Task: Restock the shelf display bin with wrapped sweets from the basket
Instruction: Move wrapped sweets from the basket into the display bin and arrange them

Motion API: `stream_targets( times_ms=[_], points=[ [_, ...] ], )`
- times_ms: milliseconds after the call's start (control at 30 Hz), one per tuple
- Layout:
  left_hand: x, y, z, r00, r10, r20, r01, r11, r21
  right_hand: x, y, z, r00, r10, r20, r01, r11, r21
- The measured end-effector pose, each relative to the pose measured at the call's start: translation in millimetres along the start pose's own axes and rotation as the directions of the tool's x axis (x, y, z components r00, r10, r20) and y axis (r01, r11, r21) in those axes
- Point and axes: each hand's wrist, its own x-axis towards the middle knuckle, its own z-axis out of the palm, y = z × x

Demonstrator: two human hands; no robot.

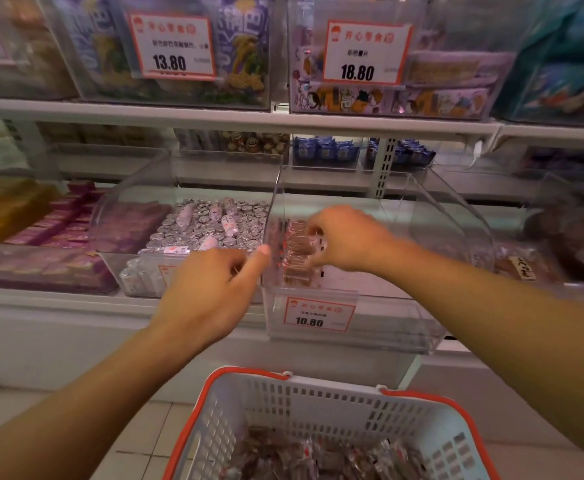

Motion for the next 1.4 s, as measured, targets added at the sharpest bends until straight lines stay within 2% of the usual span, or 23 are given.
stream_targets(
  times_ms=[67, 133, 167, 200, 233, 267, 300, 333, 367, 400, 433, 533, 633, 700, 800, 867, 933, 1000, 1100, 1167, 1233, 1333, 1400],
  points=[
    [-8.6, -0.5, -7.8, 0.997, -0.014, -0.07, 0.01, 0.998, -0.055, -31.1, -2.1, -10.3, 0.956, -0.018, -0.292, 0.034, 0.998, 0.048],
    [-20.4, -3.8, -11.5, 0.997, 0.033, -0.074, -0.035, 0.999, -0.027, -79.1, -8.2, -1.9, 0.759, -0.059, -0.649, 0.206, 0.966, 0.153],
    [-27.2, -8.2, -7.8, 0.998, 0.054, -0.039, -0.054, 0.999, 0.002, -103.9, -14.2, 13.9, 0.668, -0.039, -0.743, 0.273, 0.942, 0.196],
    [-35.0, -11.8, 0.2, 0.998, 0.054, 0.023, -0.055, 0.998, 0.039, -126.3, -21.0, 37.0, 0.641, 0.002, -0.768, 0.287, 0.927, 0.242],
    [-43.1, -17.6, 13.1, 0.991, 0.034, 0.126, -0.043, 0.996, 0.073, -143.8, -26.1, 65.8, 0.701, 0.034, -0.712, 0.255, 0.921, 0.295],
    [-54.0, -23.2, 29.2, 0.962, -0.006, 0.272, -0.027, 0.993, 0.116, -157.7, -28.9, 99.6, 0.844, 0.047, -0.534, 0.177, 0.916, 0.36],
    [-68.1, -31.4, 47.4, 0.892, -0.057, 0.448, -0.029, 0.982, 0.184, -170.2, -30.7, 133.5, 0.975, 0.05, -0.217, 0.046, 0.908, 0.415],
    [-84.4, -40.3, 66.2, 0.776, -0.12, 0.619, -0.063, 0.962, 0.265, -182.4, -29.8, 165.5, 0.988, 0.027, 0.153, -0.09, 0.902, 0.423],
    [-102.5, -54.0, 84.8, 0.635, -0.204, 0.745, -0.1, 0.935, 0.341, -196.3, -24.4, 196.6, 0.891, -0.012, 0.454, -0.194, 0.894, 0.403],
    [-122.3, -68.1, 100.3, 0.505, -0.299, 0.81, -0.137, 0.899, 0.417, -213.3, -16.8, 224.0, 0.775, -0.029, 0.632, -0.265, 0.892, 0.365],
    [-142.5, -83.5, 112.9, 0.404, -0.393, 0.827, -0.157, 0.86, 0.485, -231.2, -8.5, 246.3, 0.695, 0.008, 0.719, -0.326, 0.895, 0.305],
    [-195.7, -119.0, 142.9, 0.241, -0.559, 0.793, -0.073, 0.805, 0.589, -276.7, 9.5, 291.8, 0.56, 0.248, 0.791, -0.507, 0.857, 0.091],
    [-228.3, -131.1, 170.9, 0.131, -0.609, 0.782, 0.014, 0.79, 0.612, -285.4, 15.2, 315.8, 0.431, 0.267, 0.862, -0.637, 0.766, 0.081],
    [-239.5, -135.3, 189.5, 0.119, -0.621, 0.774, 0.094, 0.784, 0.614, -282.1, 18.2, 329.1, 0.394, 0.274, 0.878, -0.663, 0.746, 0.065],
    [-243.8, -138.5, 208.6, 0.229, -0.638, 0.735, 0.054, 0.762, 0.645, -280.1, 17.7, 351.0, 0.349, 0.303, 0.887, -0.666, 0.746, 0.007],
    [-247.5, -136.8, 218.4, 0.274, -0.646, 0.713, 0.031, 0.746, 0.665, -283.2, 10.7, 364.8, 0.388, 0.311, 0.868, -0.641, 0.768, 0.011],
    [-251.0, -132.9, 225.2, 0.294, -0.651, 0.7, 0.084, 0.747, 0.66, -284.2, 1.4, 373.6, 0.457, 0.293, 0.84, -0.594, 0.803, 0.043],
    [-251.9, -132.0, 227.3, 0.289, -0.66, 0.693, 0.131, 0.745, 0.654, -281.0, -5.7, 374.7, 0.487, 0.256, 0.835, -0.557, 0.827, 0.071],
    [-242.4, -134.8, 220.4, 0.256, -0.643, 0.722, 0.187, 0.766, 0.615, -273.8, -0.6, 364.0, 0.464, 0.248, 0.851, -0.59, 0.803, 0.087],
    [-235.8, -141.1, 218.9, 0.197, -0.619, 0.76, 0.279, 0.779, 0.562, -268.6, 8.1, 356.1, 0.435, 0.268, 0.86, -0.658, 0.746, 0.1],
    [-231.3, -143.8, 216.4, 0.216, -0.586, 0.781, 0.259, 0.806, 0.533, -261.5, 12.6, 349.1, 0.405, 0.278, 0.871, -0.708, 0.698, 0.106],
    [-228.9, -146.6, 218.7, 0.186, -0.649, 0.737, 0.421, 0.731, 0.538, -251.7, 17.3, 348.5, 0.369, 0.273, 0.889, -0.812, 0.56, 0.165],
    [-228.2, -138.7, 221.9, 0.213, -0.647, 0.732, 0.388, 0.744, 0.544, -248.0, 20.5, 345.9, 0.399, 0.285, 0.872, -0.825, 0.526, 0.206]
  ],
)
